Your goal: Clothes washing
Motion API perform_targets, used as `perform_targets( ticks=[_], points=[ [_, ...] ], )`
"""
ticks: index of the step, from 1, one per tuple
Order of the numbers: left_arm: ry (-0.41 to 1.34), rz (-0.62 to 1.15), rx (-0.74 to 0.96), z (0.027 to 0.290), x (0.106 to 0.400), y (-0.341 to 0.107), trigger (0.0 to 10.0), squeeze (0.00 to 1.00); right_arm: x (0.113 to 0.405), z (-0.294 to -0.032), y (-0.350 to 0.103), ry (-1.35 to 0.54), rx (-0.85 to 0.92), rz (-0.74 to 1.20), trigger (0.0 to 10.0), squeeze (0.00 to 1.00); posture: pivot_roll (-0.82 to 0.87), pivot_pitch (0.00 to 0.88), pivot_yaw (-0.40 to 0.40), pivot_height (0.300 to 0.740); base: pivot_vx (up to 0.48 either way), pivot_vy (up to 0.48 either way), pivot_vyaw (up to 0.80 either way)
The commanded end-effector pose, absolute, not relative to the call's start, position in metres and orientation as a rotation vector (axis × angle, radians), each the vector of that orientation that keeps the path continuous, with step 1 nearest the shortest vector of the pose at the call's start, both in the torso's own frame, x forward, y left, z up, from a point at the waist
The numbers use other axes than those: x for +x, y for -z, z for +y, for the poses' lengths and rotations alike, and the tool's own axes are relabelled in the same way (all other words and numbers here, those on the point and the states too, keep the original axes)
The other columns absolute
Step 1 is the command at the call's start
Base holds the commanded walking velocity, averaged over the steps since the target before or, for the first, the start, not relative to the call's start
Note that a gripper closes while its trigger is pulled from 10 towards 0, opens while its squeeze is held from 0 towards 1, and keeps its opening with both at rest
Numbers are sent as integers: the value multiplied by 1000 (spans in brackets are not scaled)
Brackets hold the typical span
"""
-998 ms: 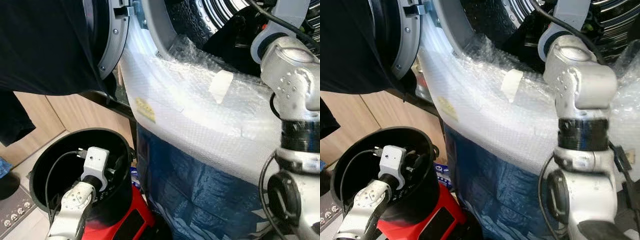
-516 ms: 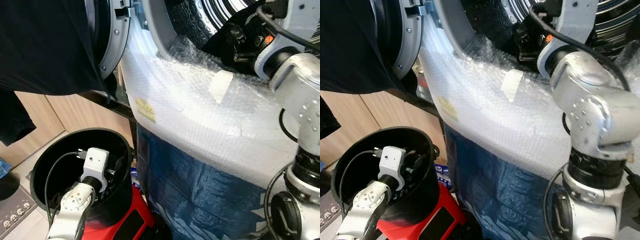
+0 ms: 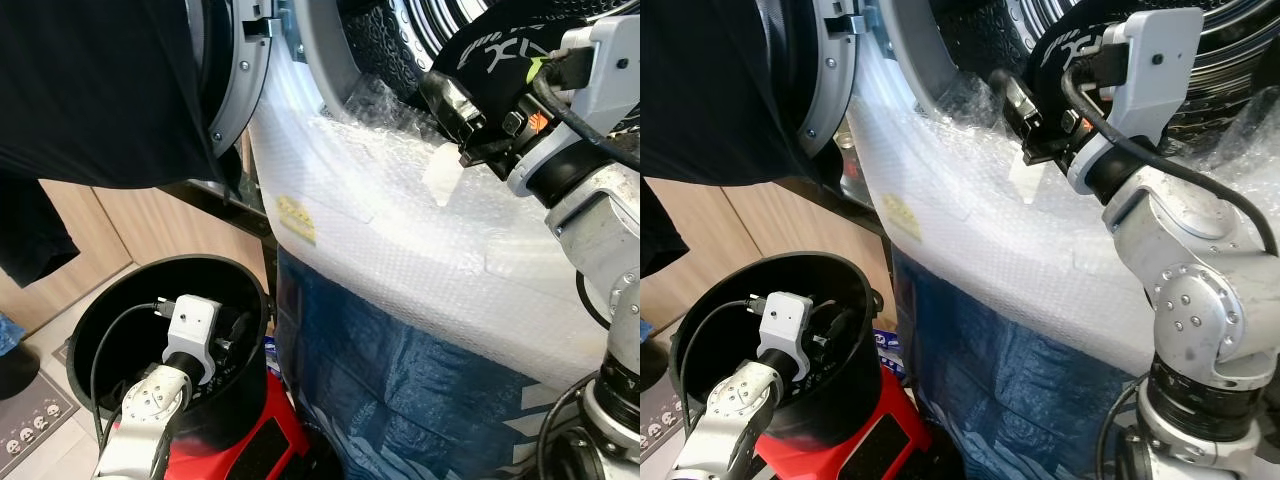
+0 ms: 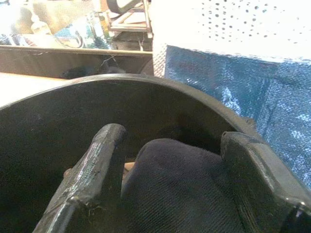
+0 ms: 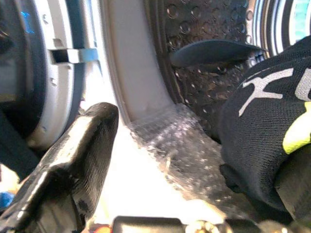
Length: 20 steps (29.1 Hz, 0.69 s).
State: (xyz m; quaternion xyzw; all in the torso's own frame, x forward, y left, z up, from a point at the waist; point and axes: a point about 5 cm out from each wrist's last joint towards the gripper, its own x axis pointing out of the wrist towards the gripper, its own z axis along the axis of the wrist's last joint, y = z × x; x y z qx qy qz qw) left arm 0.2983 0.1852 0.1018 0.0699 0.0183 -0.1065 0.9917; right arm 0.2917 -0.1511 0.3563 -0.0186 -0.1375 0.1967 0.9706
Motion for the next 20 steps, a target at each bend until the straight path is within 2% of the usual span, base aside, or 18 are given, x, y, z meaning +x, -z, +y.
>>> perform_targets(
  ticks=[1, 8, 10, 20],
  points=[
    [206, 35, 144, 189, 297, -103, 10000, 0, 291, -153, -356, -390, -50, -273, 10000, 0, 62, 106, 29, 740, 0, 0, 0],
    [204, 36, 142, 189, 297, -103, 10000, 0, 282, -172, -354, -333, -208, -290, 10000, 0, 54, 109, 30, 740, 0, 0, 0],
    [205, 35, 142, 189, 298, -103, 10000, 0, 283, -174, -351, -313, -181, -267, 10000, 0, 54, 108, 31, 740, 0, 0, 0],
    [199, 24, 146, 189, 300, -107, 10000, 0, 290, -150, -351, -424, -117, -299, 10000, 0, 70, 103, 31, 740, 0, 0, 0]
  ],
)
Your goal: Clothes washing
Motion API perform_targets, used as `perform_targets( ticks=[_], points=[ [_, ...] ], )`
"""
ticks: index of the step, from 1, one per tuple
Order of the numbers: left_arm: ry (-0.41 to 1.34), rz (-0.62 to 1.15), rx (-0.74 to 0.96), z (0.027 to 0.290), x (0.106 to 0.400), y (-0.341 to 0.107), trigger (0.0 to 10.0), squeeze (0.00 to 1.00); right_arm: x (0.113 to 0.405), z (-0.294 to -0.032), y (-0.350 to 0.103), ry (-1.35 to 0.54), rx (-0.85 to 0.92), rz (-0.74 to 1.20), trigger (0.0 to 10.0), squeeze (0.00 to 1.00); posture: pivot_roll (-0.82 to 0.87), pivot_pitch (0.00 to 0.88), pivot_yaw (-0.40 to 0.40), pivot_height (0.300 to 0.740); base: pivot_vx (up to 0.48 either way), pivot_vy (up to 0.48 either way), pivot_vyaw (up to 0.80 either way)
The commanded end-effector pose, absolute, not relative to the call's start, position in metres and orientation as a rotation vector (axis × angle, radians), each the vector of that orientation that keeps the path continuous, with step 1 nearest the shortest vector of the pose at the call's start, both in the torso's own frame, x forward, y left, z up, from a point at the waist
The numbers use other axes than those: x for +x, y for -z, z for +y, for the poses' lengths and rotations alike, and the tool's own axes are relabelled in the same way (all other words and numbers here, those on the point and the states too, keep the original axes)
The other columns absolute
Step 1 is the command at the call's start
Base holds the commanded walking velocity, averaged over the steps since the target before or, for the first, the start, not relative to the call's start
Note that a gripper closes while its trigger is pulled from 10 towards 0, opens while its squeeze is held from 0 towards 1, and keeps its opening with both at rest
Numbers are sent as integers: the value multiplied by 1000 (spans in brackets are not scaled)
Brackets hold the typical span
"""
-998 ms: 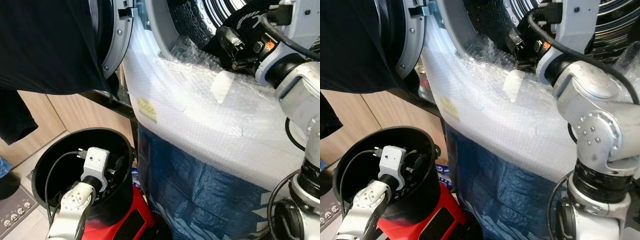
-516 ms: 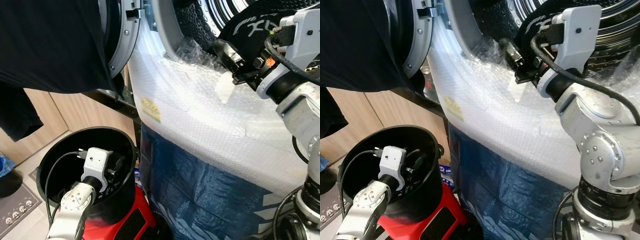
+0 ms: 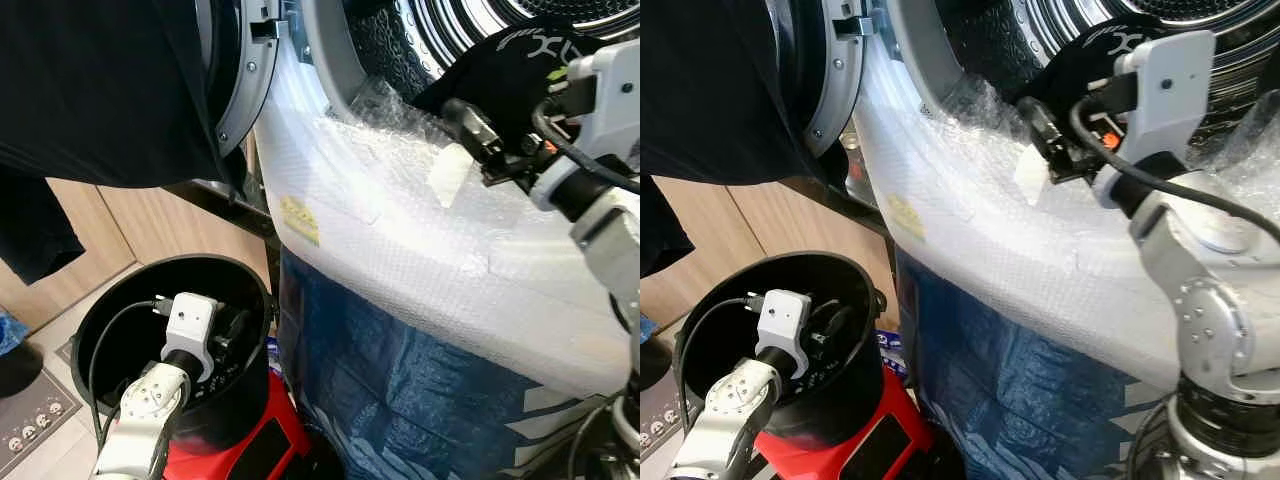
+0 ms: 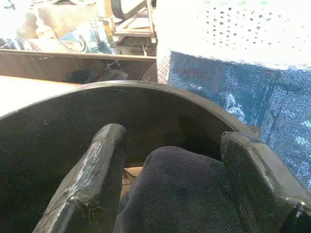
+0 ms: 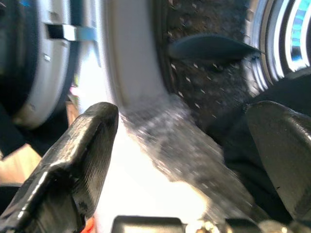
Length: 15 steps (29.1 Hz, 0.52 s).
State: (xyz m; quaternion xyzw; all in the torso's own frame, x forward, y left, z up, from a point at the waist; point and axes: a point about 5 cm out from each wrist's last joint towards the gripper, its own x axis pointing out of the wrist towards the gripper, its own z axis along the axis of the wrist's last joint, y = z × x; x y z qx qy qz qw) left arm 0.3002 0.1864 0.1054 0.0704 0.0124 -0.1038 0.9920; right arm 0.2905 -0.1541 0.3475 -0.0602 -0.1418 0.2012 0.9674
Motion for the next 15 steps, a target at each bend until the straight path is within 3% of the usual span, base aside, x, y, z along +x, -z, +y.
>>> perform_targets(
  ticks=[1, 10, 15],
  points=[
    [199, 24, 146, 189, 300, -107, 10000, 0, 290, -150, -351, -424, -117, -299, 10000, 0, 70, 103, 31, 740, 0, 0, 0],
    [197, 16, 146, 189, 301, -109, 10000, 0, 301, -107, -349, -543, -113, -295, 10000, 0, 72, 99, 35, 740, 0, 0, 0],
    [201, 11, 148, 189, 303, -111, 10000, 0, 330, -91, -358, -499, -216, -272, 10000, 0, 79, 92, 37, 740, 0, 0, 0]
  ],
)
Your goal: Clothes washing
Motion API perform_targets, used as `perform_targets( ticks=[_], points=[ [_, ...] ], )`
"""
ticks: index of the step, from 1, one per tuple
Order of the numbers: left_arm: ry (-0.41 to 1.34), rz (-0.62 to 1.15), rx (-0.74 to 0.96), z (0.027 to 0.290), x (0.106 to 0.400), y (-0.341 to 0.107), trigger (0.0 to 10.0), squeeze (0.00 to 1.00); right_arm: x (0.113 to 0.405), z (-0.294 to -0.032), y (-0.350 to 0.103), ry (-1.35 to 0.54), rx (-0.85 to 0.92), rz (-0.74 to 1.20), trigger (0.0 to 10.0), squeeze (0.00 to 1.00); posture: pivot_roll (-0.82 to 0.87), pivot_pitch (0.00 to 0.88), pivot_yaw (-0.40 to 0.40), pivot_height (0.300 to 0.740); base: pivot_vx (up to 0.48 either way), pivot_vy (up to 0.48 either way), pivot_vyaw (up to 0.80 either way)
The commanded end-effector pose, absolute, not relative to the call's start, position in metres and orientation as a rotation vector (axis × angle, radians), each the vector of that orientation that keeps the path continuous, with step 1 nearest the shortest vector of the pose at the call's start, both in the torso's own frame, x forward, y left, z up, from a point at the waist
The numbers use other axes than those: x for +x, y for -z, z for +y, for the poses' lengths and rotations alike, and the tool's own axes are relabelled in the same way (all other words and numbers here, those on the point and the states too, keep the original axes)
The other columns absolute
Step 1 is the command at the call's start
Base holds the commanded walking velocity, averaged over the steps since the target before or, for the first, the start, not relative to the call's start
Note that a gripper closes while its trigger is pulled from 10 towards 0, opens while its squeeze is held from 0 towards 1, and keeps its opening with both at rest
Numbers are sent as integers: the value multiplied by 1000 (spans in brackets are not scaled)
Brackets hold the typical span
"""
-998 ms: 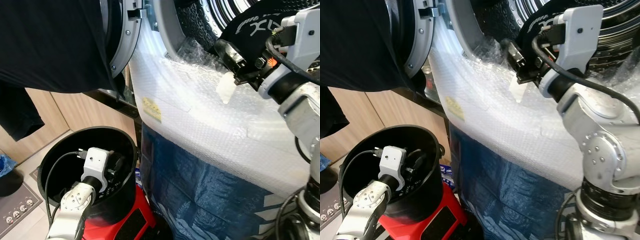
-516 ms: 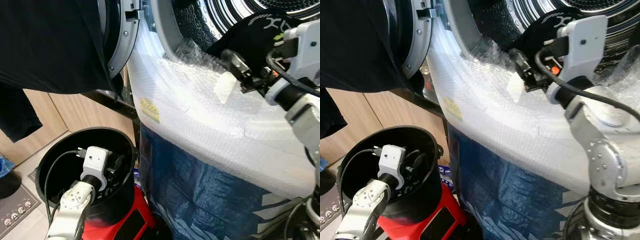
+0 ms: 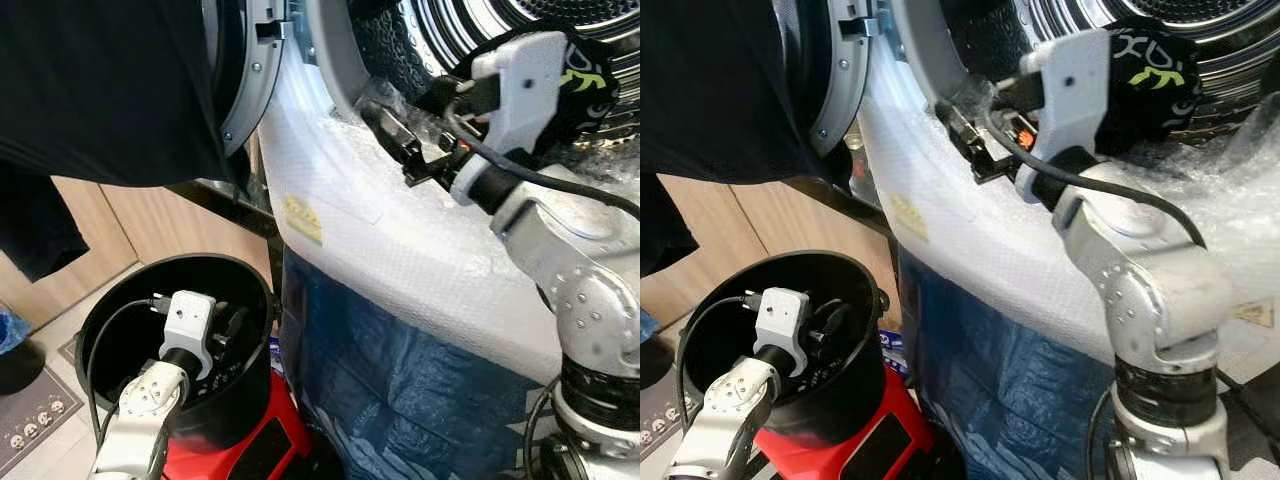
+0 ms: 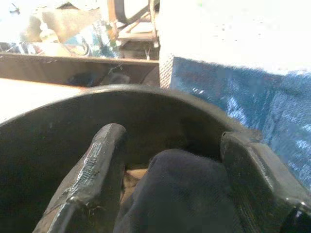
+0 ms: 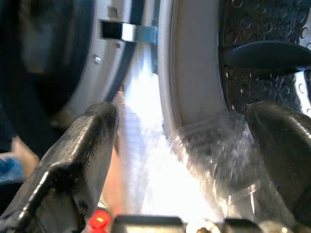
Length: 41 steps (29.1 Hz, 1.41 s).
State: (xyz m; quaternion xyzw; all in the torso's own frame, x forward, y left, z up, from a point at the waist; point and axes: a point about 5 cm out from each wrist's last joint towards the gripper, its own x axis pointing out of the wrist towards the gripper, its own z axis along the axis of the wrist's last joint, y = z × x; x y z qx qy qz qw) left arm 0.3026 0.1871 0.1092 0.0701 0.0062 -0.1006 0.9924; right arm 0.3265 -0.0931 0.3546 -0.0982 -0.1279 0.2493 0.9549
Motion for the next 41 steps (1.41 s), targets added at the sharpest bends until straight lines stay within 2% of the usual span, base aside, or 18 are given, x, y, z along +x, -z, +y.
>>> perform_targets(
  ticks=[1, 5, 15, 22, 30, 41],
  points=[
    [202, 11, 148, 188, 303, -111, 10000, 0, 333, -91, -360, -493, -219, -272, 10000, 0, 79, 92, 37, 740, 0, 0, 0],
    [203, 9, 149, 189, 303, -112, 10000, 0, 358, -99, -369, -374, -238, -209, 10000, 0, 85, 87, 38, 740, 0, 0, 0],
    [201, 8, 129, 189, 305, -114, 10000, 0, 391, -110, -366, -364, -347, -111, 10000, 0, 86, 84, 30, 740, 0, 0, 0],
    [208, 8, 145, 188, 305, -114, 10000, 0, 402, -122, -380, -297, -320, -113, 10000, 0, 85, 82, 29, 740, 0, 0, 0],
    [205, 24, 146, 188, 304, -112, 10000, 0, 413, -151, -397, -158, -265, -115, 10000, 0, 84, 85, 29, 740, 0, 0, 0],
    [207, 32, 153, 188, 305, -113, 10000, 0, 419, -199, -379, 91, -303, -49, 10000, 0, 86, 83, 29, 740, 0, 0, 0]
  ],
)
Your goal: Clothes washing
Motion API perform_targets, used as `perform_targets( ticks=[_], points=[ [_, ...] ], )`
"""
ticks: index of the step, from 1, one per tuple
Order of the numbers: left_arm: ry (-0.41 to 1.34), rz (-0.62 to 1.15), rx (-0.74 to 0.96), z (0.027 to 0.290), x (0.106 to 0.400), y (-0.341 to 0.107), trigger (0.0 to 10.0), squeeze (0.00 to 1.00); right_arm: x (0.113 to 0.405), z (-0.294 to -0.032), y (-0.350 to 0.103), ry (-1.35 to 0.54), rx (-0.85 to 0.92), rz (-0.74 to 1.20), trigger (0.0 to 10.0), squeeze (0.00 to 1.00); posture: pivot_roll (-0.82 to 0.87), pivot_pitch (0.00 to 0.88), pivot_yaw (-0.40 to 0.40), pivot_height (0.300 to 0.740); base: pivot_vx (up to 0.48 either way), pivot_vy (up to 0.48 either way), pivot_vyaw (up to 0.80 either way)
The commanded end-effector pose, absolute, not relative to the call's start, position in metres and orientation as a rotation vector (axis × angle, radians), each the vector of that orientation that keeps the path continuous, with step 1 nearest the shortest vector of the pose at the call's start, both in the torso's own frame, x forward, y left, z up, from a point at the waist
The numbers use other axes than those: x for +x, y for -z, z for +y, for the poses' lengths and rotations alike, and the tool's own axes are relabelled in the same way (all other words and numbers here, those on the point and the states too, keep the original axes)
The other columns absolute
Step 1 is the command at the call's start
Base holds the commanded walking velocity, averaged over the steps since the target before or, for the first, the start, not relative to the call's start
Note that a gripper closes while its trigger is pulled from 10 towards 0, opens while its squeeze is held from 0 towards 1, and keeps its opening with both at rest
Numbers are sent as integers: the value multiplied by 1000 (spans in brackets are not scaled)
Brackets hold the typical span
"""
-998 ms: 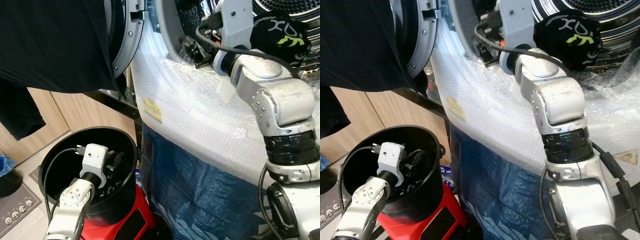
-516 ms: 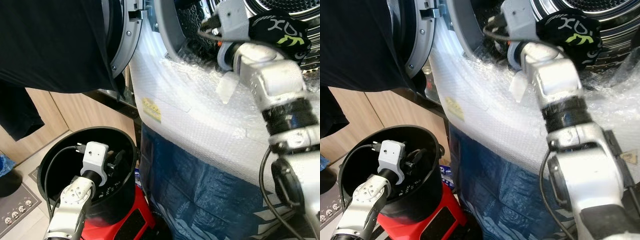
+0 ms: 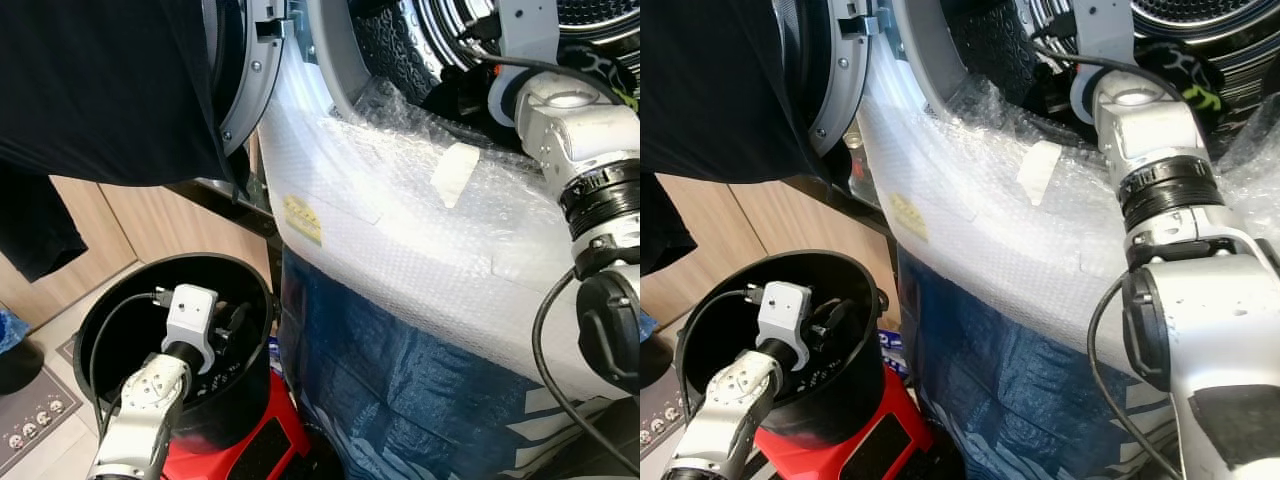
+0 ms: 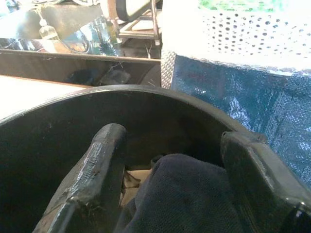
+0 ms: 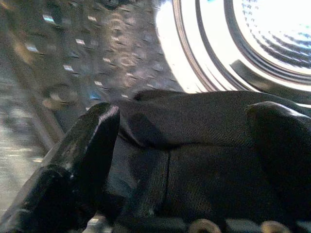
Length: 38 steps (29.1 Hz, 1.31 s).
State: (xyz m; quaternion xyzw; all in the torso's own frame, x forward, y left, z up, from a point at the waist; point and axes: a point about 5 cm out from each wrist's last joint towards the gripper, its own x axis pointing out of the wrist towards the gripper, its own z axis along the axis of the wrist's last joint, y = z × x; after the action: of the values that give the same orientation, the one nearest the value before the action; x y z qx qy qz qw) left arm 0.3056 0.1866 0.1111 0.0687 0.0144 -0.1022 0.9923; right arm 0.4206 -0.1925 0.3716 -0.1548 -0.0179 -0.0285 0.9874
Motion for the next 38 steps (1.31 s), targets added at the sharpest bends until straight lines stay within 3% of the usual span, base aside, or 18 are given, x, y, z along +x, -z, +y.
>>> perform_targets(
  ticks=[1, 7, 11, 16, 24, 25, 32, 38],
  points=[
    [208, 33, 155, 188, 305, -113, 10000, 0, 419, -202, -379, 110, -297, -51, 10000, 0, 88, 83, 30, 740, 0, 0, 0],
    [206, 35, 161, 189, 305, -114, 10000, 0, 415, -219, -387, 224, -322, -92, 10000, 0, 89, 84, 31, 740, 0, 0, 0],
    [205, 38, 171, 189, 304, -114, 10000, 0, 404, -244, -408, 430, -387, -207, 10000, 0, 92, 84, 31, 740, 0, 0, 0],
    [203, 38, 166, 189, 304, -114, 10000, 0, 400, -257, -408, 473, -318, -222, 10000, 0, 92, 84, 31, 740, 0, 0, 0],
    [211, 39, 171, 188, 304, -115, 10000, 0, 411, -219, -406, 219, -180, -286, 10000, 0, 92, 105, 37, 740, 0, 0, 0],
    [211, 39, 170, 188, 304, -116, 10000, 0, 412, -201, -410, 96, -98, -322, 10000, 0, 92, 114, 39, 740, 0, 0, 0],
    [208, 39, 170, 188, 304, -117, 10000, 0, 400, -145, -429, -347, 117, -532, 10000, 0, 91, 129, 47, 740, 0, 0, 0],
    [210, 34, 167, 188, 303, -119, 10000, 0, 385, -141, -425, -352, 167, -601, 10000, 0, 85, 136, 47, 740, 0, 0, 0]
  ],
)
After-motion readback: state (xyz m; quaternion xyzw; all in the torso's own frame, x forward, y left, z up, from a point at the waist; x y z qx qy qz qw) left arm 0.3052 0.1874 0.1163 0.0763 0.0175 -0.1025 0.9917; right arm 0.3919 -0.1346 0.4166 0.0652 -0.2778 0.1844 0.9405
